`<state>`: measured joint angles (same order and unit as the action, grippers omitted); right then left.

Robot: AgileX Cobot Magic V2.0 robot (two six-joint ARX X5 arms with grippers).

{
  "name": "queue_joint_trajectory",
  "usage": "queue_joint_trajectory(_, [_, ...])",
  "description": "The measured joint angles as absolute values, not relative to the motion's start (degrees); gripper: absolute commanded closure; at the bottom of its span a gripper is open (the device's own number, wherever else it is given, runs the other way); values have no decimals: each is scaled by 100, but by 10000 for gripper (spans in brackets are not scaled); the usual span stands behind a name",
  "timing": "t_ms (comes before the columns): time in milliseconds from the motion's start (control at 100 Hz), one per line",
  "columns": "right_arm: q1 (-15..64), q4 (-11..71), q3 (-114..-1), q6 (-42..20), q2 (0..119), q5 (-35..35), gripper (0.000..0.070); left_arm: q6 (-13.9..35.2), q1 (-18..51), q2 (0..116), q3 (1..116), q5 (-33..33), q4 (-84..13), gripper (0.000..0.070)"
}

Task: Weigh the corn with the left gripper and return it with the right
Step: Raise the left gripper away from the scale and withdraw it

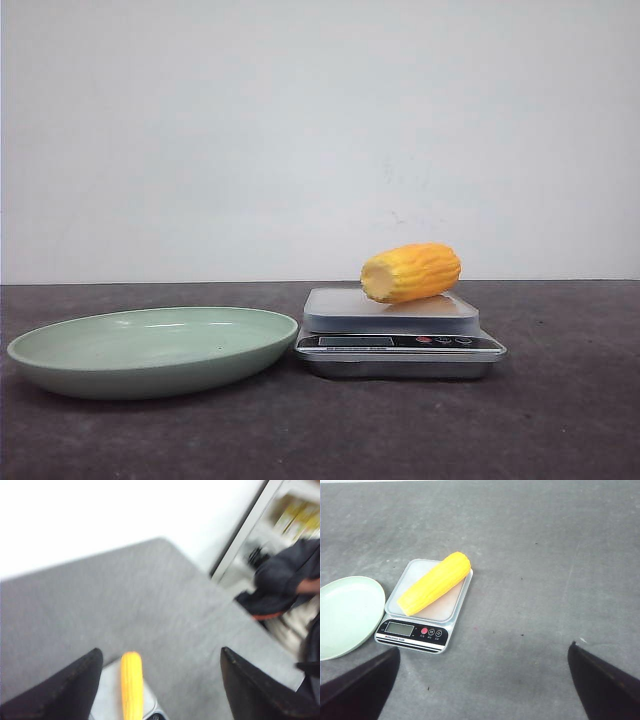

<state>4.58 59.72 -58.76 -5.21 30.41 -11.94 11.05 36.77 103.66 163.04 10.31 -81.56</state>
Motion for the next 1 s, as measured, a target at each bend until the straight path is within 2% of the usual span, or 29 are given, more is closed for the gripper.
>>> queue_joint_trajectory(150, [510, 5920, -5876, -609, 3041, -1197, 21, 1037, 3677, 9623, 16304, 805, -8156, 272])
queue_joint_trajectory(250, [545, 5577, -5874, -694, 3070, -1282, 21, 886, 3677, 9144, 16304, 537, -8156, 272])
queue_joint_trajectory(490, [685, 4648, -5874, -1074, 3658, -2112, 21, 762, 3677, 7717, 15832, -858, -8156, 271])
queue_joint_trajectory(570, [760, 4644, -5874, -1131, 3940, -2185, 21, 790, 3677, 7155, 15421, -1188, -8156, 269])
queue_joint_trajectory(760, [950, 4534, -5874, -1192, 4733, -2230, 21, 1138, 3677, 5881, 14044, -1208, -8156, 270])
queue_joint_trajectory(880, [1087, 4176, -5872, -1341, 5225, -2230, 21, 1295, 3677, 5177, 12875, -1282, -8158, 270])
queue_joint_trajectory(1000, [1258, 3691, -5872, -1669, 5712, -2228, 34, 1352, 3677, 4466, 11616, -1763, -8158, 269])
